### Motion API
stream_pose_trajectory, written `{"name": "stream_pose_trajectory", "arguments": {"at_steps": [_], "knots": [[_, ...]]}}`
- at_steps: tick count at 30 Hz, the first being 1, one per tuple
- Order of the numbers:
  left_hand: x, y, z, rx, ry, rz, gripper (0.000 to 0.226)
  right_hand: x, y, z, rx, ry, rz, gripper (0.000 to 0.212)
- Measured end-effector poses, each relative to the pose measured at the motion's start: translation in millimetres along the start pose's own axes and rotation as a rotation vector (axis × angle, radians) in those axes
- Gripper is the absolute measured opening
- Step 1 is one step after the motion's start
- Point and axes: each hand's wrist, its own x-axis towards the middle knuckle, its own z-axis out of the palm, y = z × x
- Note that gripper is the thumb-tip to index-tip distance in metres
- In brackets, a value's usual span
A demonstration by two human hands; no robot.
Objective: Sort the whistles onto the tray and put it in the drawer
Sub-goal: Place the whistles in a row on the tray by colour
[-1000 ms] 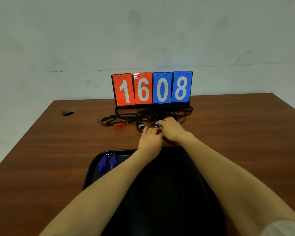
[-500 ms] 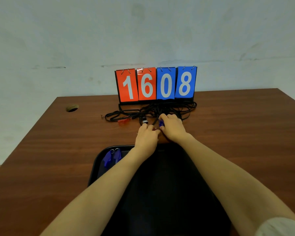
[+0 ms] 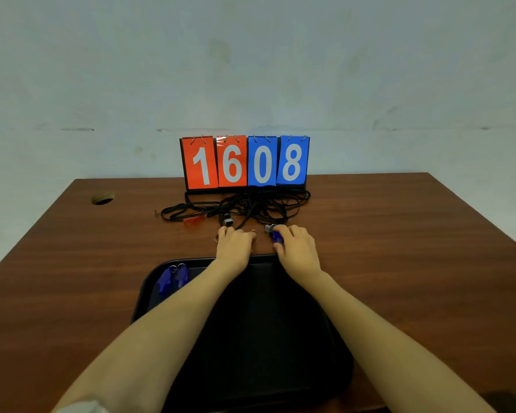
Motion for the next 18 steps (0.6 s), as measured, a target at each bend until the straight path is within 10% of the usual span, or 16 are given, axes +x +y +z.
{"name": "stream_pose_trajectory", "arguments": {"at_steps": [18], "knots": [[-131.2,-57.8,-44.7,-0.385,0.236,-0.085,0.038,-67.4,-82.6,-10.4,0.231,-0.157,0.048,0.045]]}}
